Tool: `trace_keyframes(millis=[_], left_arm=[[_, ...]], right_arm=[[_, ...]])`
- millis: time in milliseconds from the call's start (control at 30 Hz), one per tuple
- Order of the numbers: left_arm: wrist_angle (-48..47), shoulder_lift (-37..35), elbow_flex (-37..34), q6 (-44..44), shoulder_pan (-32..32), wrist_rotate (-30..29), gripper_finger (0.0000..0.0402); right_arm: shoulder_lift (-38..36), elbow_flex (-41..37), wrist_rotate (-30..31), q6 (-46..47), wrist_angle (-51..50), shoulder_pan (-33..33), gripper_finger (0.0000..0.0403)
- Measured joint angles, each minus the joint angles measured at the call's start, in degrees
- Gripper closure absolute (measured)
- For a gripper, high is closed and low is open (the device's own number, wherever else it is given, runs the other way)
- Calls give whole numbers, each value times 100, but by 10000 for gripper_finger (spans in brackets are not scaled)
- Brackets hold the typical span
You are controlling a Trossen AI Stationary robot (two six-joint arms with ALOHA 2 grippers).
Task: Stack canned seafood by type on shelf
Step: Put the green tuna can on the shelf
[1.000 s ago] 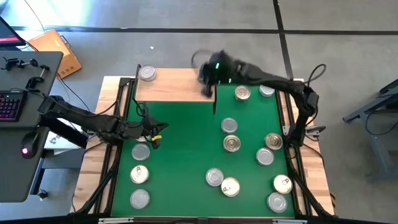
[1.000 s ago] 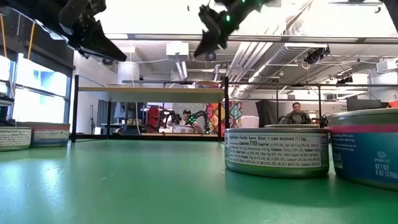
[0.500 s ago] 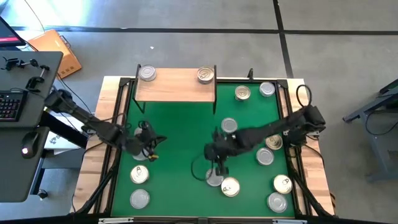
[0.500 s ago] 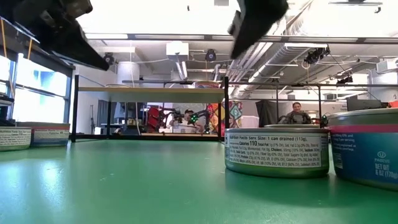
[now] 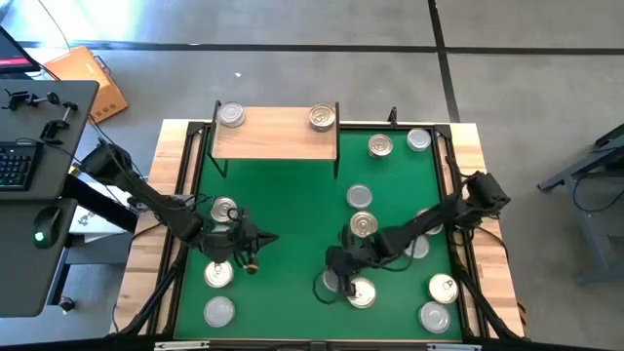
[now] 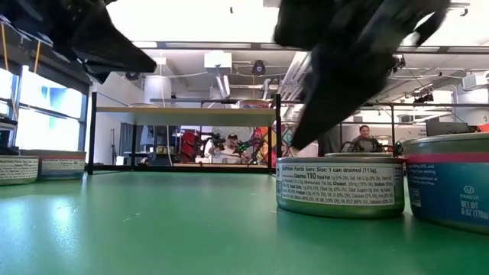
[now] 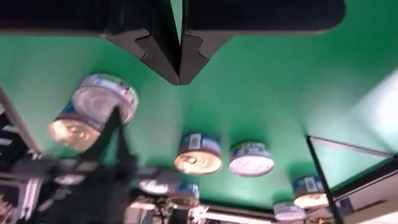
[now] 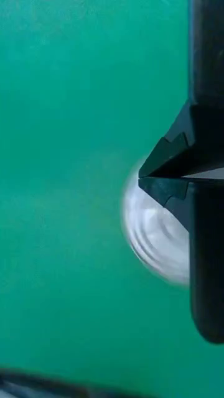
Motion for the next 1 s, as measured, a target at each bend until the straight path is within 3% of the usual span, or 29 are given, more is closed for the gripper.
trace_keyframes(millis=[200, 367, 533, 600, 767, 1000], left_arm=[[147, -117, 281, 292, -4, -2, 402], [143, -155, 421, 743, -7, 113, 401], [-138, -115, 422, 706, -7, 144, 402], [-198, -57, 417, 647, 12, 140, 402], [-209, 120, 417, 629, 84, 92, 402], [-88, 61, 413, 618, 80, 74, 401]], right_arm=[[548, 160, -237, -669, 895, -642, 403], [422, 607, -40, -1079, 417, -909, 403], [111, 831, -1721, -1436, -1339, -681, 403], [137, 828, -1954, -1434, -1796, -516, 403], [370, 847, -1394, -1424, -1812, -203, 403], [847, 843, -475, -1417, 132, -591, 403]])
